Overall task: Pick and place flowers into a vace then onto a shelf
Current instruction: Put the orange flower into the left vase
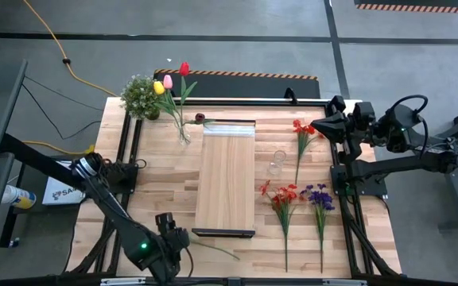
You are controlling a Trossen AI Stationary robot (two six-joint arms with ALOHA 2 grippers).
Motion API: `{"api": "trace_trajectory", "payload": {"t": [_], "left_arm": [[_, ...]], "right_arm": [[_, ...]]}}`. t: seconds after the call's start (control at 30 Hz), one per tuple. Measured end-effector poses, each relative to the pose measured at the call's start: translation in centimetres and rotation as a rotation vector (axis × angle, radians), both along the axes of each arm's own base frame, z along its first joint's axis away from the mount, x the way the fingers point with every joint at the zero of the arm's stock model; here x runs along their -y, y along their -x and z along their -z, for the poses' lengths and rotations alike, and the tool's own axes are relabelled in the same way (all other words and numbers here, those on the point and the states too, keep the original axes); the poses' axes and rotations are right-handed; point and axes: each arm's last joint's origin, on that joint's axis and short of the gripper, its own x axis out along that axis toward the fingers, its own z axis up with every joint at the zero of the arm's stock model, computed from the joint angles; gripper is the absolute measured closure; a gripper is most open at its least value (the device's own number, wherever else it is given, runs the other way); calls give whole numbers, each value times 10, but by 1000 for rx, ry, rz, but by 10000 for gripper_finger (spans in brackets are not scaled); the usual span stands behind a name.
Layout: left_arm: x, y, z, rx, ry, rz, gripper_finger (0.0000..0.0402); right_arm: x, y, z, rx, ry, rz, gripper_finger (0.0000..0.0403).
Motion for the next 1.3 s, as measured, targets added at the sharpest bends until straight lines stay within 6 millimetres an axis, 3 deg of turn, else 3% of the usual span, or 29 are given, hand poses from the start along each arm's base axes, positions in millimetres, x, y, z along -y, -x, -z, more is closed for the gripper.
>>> {"api": "trace_trajectory", "payload": {"t": [0.3, 0.9, 1.3], "left_arm": [[-7, 6, 30, -49, 3, -10, 80], [-19, 14, 77, 0, 27, -31, 80], [-22, 16, 87, 37, 51, -35, 80]], "right_arm": [[-3, 0, 0, -1, 7, -102, 402], [-3, 1, -2, 15, -15, -112, 402], [-3, 1, -3, 34, -13, -112, 402]]}}
